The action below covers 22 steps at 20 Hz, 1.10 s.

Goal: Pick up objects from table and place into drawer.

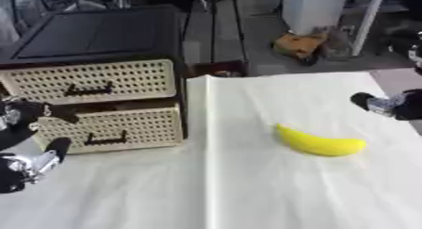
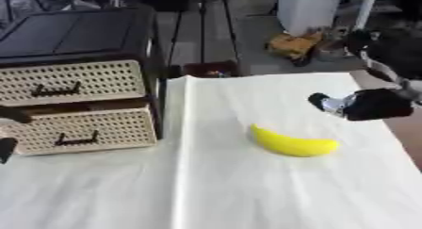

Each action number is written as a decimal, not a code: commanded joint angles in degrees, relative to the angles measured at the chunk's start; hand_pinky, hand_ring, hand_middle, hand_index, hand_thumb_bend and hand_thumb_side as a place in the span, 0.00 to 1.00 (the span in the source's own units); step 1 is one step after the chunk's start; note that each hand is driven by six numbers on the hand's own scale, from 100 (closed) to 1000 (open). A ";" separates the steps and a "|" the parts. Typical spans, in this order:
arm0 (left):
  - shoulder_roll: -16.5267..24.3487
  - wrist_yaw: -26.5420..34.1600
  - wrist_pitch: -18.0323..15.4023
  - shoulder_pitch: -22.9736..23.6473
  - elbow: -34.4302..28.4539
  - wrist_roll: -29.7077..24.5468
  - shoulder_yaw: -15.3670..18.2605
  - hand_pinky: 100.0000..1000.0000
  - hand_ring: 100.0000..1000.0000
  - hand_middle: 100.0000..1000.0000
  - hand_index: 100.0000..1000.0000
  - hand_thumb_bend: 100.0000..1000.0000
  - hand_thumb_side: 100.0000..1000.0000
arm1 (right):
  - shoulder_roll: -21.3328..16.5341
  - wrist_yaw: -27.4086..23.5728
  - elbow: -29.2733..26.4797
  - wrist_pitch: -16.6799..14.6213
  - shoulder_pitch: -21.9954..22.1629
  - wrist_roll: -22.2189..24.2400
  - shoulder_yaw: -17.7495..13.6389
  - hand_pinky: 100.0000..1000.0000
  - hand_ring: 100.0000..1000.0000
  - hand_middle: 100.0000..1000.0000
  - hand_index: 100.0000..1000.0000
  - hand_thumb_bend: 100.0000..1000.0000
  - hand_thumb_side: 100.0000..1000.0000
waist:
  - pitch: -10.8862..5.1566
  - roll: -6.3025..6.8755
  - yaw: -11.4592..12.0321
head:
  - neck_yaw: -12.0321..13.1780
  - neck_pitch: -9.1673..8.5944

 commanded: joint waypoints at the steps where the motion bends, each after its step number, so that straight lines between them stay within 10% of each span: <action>1: 0.69 0.79 2.30 -1.06 -0.74 -0.63 0.99 0.00 0.00 0.00 0.81 0.00 0.57 | -1.01 0.07 -0.91 0.23 -0.75 -0.17 -0.53 0.83 0.95 0.89 0.96 0.43 0.90 | -1.29 -0.05 -0.01 | 1.83 0.72; 10: -2.59 -12.95 3.24 -1.89 -0.74 4.15 -0.91 0.00 0.00 0.00 0.80 0.00 0.43 | -0.23 0.04 -0.91 0.68 -0.73 -0.13 -0.64 0.83 0.95 0.88 0.95 0.44 0.89 | -1.10 -0.23 -0.06 | 2.70 0.14; 22: -6.99 -15.12 5.94 -4.01 5.58 6.90 -4.83 0.00 0.00 0.00 0.79 0.00 0.42 | 0.47 -0.06 -0.91 0.89 -0.70 0.20 -0.65 0.83 0.95 0.88 0.93 0.44 0.89 | -0.95 -0.24 -0.42 | 2.85 -0.24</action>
